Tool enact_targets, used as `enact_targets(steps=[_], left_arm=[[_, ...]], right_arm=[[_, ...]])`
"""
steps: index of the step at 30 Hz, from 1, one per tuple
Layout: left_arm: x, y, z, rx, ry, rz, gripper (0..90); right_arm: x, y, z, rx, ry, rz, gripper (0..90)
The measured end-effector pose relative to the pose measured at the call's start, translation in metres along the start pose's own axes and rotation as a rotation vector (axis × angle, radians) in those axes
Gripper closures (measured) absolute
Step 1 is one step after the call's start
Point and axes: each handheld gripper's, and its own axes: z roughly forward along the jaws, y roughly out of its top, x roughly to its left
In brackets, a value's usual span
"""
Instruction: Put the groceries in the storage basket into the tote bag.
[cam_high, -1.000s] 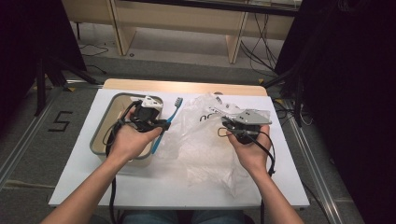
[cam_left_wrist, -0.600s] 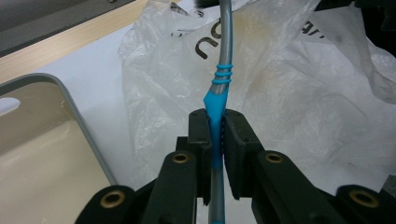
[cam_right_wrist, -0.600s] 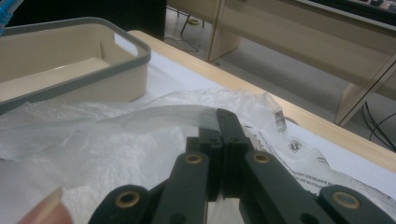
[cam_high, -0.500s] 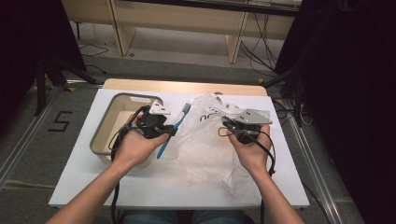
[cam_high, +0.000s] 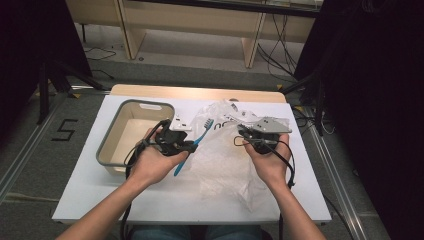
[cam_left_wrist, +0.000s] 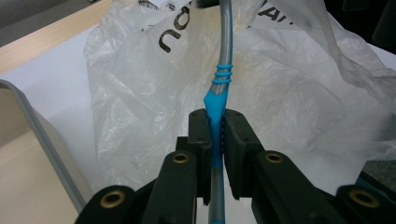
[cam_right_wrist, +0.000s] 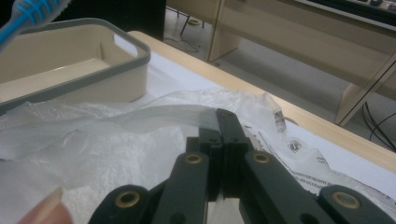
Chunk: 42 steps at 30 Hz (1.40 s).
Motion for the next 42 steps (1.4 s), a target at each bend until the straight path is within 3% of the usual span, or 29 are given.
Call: enact_targets(steps=[23,37,42], left_arm=[[-0.016,-0.006,0.02,0.042,-0.029,0.034,81.4],[-0.029,-0.012,0.048,0.112,-0.042,0.065,81.4],[-0.033,-0.013,0.064,0.145,-0.022,0.087,81.3]], right_arm=[[-0.001,0.0,-0.001,-0.006,0.003,0.005,90.0],[-0.002,0.001,-0.002,-0.01,0.007,0.014,90.0],[-0.002,0.001,-0.002,-0.014,0.008,0.017,90.0]])
